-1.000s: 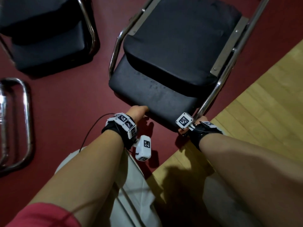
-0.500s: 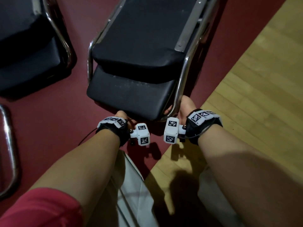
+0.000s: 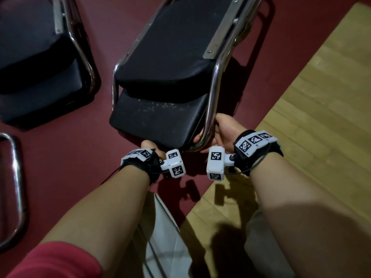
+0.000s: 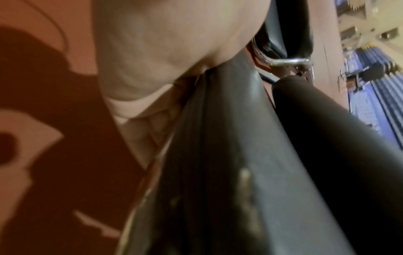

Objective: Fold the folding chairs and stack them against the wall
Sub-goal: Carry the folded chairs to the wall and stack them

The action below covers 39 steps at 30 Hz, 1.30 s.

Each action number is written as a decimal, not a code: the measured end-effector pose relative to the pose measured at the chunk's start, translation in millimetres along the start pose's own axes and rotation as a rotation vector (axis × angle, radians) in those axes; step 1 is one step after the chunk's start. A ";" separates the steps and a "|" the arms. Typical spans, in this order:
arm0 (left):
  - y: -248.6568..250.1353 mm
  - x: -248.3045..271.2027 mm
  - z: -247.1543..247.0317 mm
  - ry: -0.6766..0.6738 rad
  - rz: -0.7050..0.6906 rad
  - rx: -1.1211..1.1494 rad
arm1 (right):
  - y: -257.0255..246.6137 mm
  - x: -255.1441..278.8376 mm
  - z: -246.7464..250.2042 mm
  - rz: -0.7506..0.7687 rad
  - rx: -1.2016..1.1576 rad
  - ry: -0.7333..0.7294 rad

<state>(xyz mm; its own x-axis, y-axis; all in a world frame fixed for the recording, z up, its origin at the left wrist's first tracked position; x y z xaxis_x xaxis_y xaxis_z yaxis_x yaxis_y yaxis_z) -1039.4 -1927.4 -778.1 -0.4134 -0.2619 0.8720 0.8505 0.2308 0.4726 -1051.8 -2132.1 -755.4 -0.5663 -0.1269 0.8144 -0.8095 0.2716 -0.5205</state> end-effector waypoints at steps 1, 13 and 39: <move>0.4 3.2 -1.7 -0.036 0.028 0.099 | -1.1 1.6 0.1 -0.002 -0.011 -0.003; 26.4 17.7 7.8 -0.099 0.024 0.490 | -35.4 3.7 -9.4 0.259 -0.311 0.185; 55.9 48.7 5.0 -0.137 -0.051 0.293 | -85.6 3.1 6.1 0.357 -0.440 0.548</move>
<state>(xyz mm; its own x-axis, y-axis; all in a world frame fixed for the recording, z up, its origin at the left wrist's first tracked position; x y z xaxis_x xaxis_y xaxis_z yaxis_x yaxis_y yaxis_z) -1013.7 -1922.6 -708.6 -0.5100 -0.1559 0.8459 0.7060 0.4859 0.5152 -985.2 -2161.5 -709.9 -0.5306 0.4960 0.6873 -0.3925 0.5749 -0.7179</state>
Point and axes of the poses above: each hand's wrist, its own x-axis away from the middle knuckle, its own z-axis out of the back of the hand, y = z × x, the point moved 4 cm from there along -x, towards the middle knuckle, and after that the axes turned 1 degree about -z, right-handed, at the moved point
